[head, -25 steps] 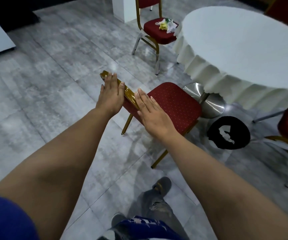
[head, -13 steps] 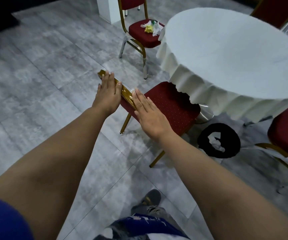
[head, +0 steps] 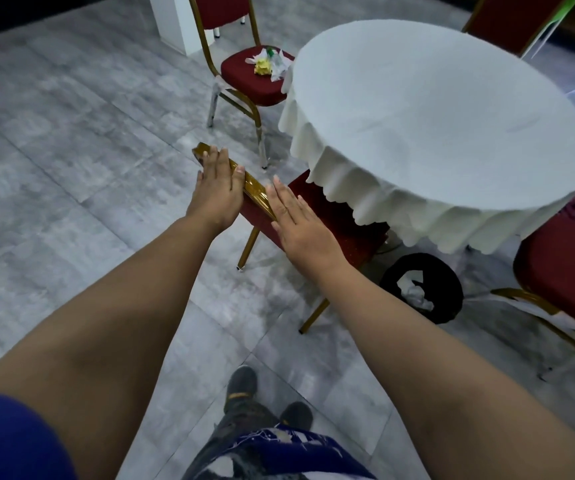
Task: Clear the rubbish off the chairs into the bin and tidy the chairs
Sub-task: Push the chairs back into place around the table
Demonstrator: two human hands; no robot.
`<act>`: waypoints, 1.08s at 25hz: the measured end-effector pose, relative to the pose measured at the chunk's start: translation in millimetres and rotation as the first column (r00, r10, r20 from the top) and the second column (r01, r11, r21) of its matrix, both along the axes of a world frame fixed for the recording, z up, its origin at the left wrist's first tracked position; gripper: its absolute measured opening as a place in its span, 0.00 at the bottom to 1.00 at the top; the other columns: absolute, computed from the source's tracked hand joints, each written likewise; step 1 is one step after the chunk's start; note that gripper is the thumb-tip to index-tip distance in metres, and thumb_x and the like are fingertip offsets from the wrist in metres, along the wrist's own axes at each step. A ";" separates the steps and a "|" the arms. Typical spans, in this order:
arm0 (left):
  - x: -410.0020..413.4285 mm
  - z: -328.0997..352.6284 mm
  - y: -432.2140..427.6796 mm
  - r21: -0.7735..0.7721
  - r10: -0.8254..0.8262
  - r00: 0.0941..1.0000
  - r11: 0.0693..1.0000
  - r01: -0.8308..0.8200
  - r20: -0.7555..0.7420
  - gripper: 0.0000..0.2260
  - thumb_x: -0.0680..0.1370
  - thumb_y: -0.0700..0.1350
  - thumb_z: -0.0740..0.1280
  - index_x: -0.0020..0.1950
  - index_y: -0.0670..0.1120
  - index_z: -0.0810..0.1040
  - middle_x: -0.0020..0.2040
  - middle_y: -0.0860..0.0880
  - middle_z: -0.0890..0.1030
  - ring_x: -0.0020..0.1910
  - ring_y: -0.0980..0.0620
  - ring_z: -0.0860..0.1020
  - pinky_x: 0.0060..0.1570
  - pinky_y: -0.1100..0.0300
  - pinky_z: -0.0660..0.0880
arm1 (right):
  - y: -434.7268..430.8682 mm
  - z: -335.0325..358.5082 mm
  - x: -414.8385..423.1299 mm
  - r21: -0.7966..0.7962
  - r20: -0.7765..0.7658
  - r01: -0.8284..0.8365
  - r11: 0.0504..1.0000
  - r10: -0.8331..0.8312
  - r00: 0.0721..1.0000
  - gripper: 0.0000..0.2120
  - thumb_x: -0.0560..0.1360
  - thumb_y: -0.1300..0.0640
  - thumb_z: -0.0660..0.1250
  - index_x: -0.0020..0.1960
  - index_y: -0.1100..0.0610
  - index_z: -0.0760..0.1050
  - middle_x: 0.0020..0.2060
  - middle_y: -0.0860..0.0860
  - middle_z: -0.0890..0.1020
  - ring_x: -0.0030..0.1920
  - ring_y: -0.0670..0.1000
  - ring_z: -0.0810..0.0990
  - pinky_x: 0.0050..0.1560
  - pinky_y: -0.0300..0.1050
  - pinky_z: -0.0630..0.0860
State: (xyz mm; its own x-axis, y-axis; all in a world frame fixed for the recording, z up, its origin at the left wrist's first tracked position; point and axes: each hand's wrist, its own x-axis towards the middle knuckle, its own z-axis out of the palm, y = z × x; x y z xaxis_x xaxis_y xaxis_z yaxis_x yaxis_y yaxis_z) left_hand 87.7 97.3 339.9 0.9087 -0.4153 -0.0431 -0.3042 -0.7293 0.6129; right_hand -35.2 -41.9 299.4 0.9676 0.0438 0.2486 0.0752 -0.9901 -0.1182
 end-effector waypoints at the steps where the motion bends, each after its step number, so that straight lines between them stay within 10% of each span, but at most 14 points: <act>1: 5.8 0.0 -4.5 0.003 -0.006 1.000 1.000 0.006 -0.002 0.26 0.85 0.53 0.45 0.80 0.43 0.46 0.80 0.45 0.44 0.78 0.50 0.41 0.76 0.52 0.41 | -3.3 0.9 5.1 -0.021 -0.019 0.014 1.000 -0.015 1.000 0.26 0.84 0.55 0.46 0.80 0.60 0.48 0.80 0.57 0.53 0.80 0.52 0.53 0.79 0.45 0.49; 18: 60.9 2.1 -25.4 0.111 -0.089 0.994 0.990 0.081 0.068 0.27 0.84 0.54 0.44 0.80 0.42 0.46 0.80 0.44 0.44 0.79 0.48 0.41 0.76 0.51 0.40 | -17.1 12.0 47.5 0.040 -0.127 0.102 0.994 -0.096 0.987 0.27 0.84 0.52 0.47 0.81 0.54 0.45 0.81 0.51 0.51 0.80 0.49 0.51 0.80 0.46 0.49; 27: 34.3 9.8 -40.0 0.357 -0.230 0.897 0.930 0.088 0.378 0.28 0.84 0.56 0.42 0.80 0.41 0.49 0.80 0.43 0.48 0.79 0.47 0.43 0.76 0.48 0.38 | -38.2 15.7 -22.8 0.221 -0.204 0.484 0.847 -0.445 0.872 0.29 0.84 0.43 0.48 0.81 0.52 0.48 0.81 0.49 0.55 0.80 0.49 0.53 0.79 0.51 0.53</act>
